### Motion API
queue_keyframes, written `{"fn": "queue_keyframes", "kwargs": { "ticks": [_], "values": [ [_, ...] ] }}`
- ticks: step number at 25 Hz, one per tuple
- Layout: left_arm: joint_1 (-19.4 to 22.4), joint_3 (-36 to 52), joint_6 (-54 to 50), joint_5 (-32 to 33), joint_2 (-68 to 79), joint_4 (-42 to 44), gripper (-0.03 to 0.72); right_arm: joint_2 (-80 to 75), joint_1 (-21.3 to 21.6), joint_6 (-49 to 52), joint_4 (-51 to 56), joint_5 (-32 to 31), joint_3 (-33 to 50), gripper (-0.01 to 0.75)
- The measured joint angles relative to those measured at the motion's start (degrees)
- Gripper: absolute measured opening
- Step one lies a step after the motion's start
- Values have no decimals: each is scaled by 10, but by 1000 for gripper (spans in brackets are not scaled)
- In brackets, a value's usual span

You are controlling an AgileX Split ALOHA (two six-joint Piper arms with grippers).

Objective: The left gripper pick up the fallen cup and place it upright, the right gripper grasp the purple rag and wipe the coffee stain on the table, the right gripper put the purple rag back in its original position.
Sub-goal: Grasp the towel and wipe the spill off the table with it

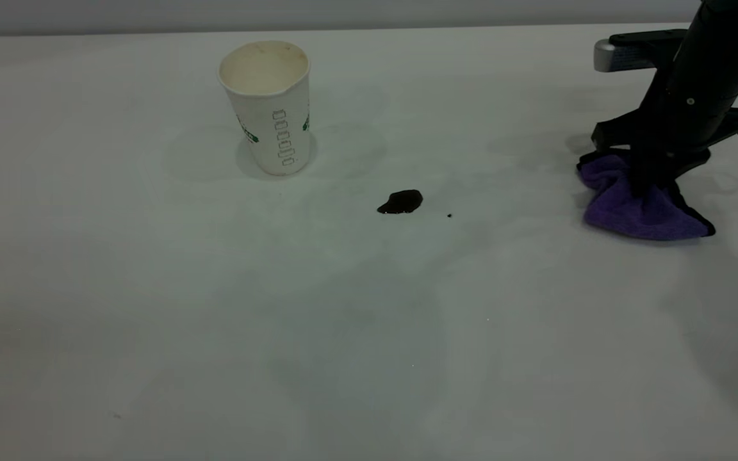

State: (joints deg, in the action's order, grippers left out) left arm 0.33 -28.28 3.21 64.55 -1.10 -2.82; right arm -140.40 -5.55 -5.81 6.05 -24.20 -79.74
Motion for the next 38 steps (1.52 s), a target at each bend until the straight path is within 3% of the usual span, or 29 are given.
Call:
{"fn": "queue_keyframes", "kwargs": {
  "ticks": [6,14,29,34,38],
  "values": [
    [0,0,0,0,0,0,238,1,-36,-42,58,-43,-36,64],
    [0,0,0,0,0,0,238,28,-129,-74,114,-139,-151,61],
    [0,0,0,0,0,0,238,-87,-248,-74,138,-117,-255,61],
    [0,0,0,0,0,0,238,-124,-258,-55,122,-114,-298,61],
    [0,0,0,0,0,0,238,-128,-255,20,65,-117,-307,61]
  ]
}}
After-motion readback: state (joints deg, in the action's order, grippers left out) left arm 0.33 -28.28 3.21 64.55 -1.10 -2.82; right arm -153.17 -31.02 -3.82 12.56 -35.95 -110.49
